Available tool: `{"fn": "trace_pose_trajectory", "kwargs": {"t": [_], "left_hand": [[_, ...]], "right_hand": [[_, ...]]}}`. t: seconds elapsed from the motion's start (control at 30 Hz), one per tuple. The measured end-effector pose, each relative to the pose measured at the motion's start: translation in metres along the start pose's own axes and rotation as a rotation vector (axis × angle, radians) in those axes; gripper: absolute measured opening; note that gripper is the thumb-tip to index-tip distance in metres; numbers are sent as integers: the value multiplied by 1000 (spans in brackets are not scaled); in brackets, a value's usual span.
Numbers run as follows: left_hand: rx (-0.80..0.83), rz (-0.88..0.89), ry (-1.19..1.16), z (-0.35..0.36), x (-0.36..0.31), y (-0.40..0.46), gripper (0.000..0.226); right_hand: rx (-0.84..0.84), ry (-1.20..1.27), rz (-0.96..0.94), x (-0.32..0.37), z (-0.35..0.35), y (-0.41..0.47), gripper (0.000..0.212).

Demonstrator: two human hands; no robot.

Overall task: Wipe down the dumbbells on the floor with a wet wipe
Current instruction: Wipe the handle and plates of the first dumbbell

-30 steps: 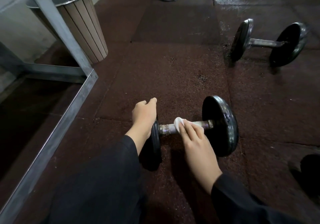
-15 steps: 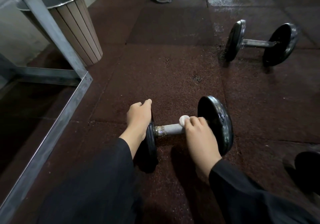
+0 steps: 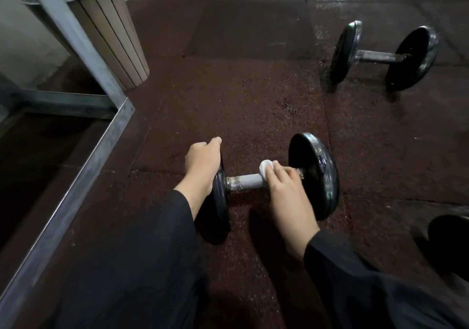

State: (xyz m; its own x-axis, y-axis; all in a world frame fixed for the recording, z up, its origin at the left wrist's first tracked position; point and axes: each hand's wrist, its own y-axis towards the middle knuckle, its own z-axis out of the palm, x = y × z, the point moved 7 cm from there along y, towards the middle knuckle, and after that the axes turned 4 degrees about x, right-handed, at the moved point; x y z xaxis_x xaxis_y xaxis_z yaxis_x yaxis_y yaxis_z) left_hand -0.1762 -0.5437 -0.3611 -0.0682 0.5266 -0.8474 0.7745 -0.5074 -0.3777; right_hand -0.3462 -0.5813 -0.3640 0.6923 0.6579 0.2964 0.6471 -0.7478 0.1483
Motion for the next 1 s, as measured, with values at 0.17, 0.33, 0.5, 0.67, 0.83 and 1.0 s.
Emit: {"fn": "trace_pose_trajectory", "kwargs": {"t": [0.17,0.33,0.5,0.67,0.83,1.0], "left_hand": [[-7,10,19,0,1,0,22],[-14,16,28,0,1,-2,25],[-4,6,20,1,0,0,23],[-13,11,21,-1,0,0,24],[-11,19,40,0,-1,-1,29],[-12,8,39,0,-1,0,27]], "right_hand": [[37,-66,-155,8,39,-47,62],[20,-51,-128,-15,43,-55,75],[-28,-74,-129,-10,32,-47,59],[-98,-111,-112,0,15,-35,53],[-162,-110,-52,-4,-15,-7,51],[29,-236,-67,6,-4,-2,50]]}}
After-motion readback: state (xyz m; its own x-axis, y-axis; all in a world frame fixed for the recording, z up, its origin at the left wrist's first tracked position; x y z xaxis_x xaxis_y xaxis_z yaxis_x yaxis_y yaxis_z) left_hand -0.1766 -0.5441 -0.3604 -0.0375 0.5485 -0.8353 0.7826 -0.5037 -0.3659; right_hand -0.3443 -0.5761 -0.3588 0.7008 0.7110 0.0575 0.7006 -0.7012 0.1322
